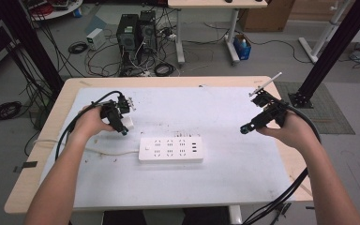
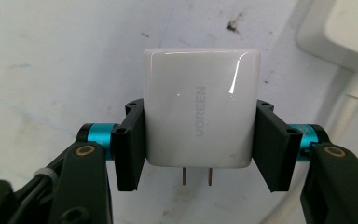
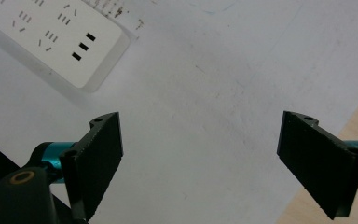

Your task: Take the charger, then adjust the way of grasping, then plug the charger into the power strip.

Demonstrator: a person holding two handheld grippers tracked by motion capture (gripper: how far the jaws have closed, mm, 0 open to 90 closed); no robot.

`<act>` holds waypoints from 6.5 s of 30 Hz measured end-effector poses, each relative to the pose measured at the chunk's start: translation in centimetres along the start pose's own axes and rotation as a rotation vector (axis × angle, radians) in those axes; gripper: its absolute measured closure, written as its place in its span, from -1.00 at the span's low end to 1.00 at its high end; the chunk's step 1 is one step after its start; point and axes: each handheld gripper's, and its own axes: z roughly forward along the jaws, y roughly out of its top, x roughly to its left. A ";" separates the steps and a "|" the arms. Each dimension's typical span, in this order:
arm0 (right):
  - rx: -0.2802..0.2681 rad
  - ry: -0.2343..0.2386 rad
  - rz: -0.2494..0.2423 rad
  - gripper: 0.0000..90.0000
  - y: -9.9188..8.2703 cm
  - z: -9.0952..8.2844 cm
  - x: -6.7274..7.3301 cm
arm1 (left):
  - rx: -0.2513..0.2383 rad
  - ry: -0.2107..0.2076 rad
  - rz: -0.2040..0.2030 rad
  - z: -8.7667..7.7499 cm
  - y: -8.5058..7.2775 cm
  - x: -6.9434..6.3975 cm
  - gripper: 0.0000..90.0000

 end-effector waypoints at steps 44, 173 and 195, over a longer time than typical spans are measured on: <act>-0.124 0.365 0.210 -0.61 4.7 -0.9 4.3 | -0.538 -0.068 0.240 -7.4 8.9 -10.1 -0.06; 0.273 0.122 -0.976 0.41 11.0 14.9 15.4 | -0.083 -0.036 -0.063 -6.2 -2.1 -8.2 -0.53; 0.063 0.005 -0.293 -0.51 7.9 6.0 6.4 | -0.129 0.039 -0.141 -6.4 -3.9 -6.5 -0.53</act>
